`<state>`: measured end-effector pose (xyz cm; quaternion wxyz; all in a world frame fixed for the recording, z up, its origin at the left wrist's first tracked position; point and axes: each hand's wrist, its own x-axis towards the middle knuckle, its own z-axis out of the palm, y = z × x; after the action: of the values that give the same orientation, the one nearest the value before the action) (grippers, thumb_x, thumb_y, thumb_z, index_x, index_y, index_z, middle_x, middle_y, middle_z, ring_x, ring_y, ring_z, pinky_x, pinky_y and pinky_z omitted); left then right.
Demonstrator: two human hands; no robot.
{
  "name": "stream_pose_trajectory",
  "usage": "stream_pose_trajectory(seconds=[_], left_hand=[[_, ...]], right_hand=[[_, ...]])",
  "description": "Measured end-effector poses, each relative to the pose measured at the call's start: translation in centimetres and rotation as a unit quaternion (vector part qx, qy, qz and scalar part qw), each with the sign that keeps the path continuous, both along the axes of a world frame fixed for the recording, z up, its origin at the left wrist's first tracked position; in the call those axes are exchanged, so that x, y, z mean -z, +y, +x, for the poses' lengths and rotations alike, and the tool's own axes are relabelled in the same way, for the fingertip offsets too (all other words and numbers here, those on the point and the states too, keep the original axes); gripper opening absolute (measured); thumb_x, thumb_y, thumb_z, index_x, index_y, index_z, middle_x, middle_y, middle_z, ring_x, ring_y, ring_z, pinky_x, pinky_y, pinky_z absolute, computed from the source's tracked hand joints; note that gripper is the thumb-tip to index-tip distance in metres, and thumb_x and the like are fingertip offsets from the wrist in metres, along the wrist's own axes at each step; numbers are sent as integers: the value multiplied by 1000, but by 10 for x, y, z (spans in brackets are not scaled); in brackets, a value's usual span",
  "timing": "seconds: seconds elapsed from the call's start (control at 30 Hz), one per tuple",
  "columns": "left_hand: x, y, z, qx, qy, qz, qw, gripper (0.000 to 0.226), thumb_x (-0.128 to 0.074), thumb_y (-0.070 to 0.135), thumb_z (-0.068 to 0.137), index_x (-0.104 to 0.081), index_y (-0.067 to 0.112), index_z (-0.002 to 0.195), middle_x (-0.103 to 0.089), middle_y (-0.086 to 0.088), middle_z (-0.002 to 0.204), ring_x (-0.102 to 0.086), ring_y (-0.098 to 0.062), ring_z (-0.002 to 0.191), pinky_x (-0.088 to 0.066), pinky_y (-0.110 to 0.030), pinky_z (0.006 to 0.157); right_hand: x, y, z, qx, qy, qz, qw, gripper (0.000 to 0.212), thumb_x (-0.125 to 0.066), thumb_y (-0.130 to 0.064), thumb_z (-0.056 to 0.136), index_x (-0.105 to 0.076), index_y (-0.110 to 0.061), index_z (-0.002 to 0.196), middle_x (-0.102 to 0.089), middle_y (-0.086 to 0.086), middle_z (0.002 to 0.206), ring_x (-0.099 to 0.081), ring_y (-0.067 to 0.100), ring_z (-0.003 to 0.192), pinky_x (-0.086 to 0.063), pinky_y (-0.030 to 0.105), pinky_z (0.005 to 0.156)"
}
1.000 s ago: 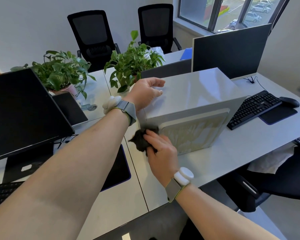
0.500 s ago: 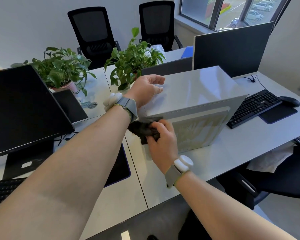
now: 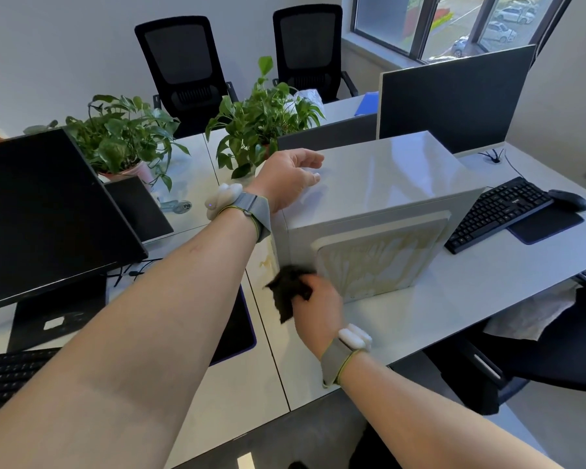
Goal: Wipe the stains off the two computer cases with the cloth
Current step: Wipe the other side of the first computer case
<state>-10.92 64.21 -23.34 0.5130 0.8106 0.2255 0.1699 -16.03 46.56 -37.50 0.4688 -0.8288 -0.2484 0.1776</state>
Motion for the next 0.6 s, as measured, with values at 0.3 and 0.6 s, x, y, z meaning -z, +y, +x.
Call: stream_pose_trajectory(seconds=[0.3,0.6], left_hand=[[1,-1,0,-6,16,38,999,37,-64,6,95,-69,15,130,-70,7,125,-62,-3,112,-40,5,73],[3,-1,1,-5,19,33,999,37,-65,7,94,-69,17,129,-70,9,124,-63,-4,116,-42,-2,78]], right_hand=[[25,-5,-3,187,582,172,773,29,-47,-3,102,-71,8,115,-66,25,100,-60,31,72,-52,34,61],[-39,4,9,90,469,261,839,29,-67,9,86,-63,0,114,-72,25,109,-73,37,96,-61,44,87]])
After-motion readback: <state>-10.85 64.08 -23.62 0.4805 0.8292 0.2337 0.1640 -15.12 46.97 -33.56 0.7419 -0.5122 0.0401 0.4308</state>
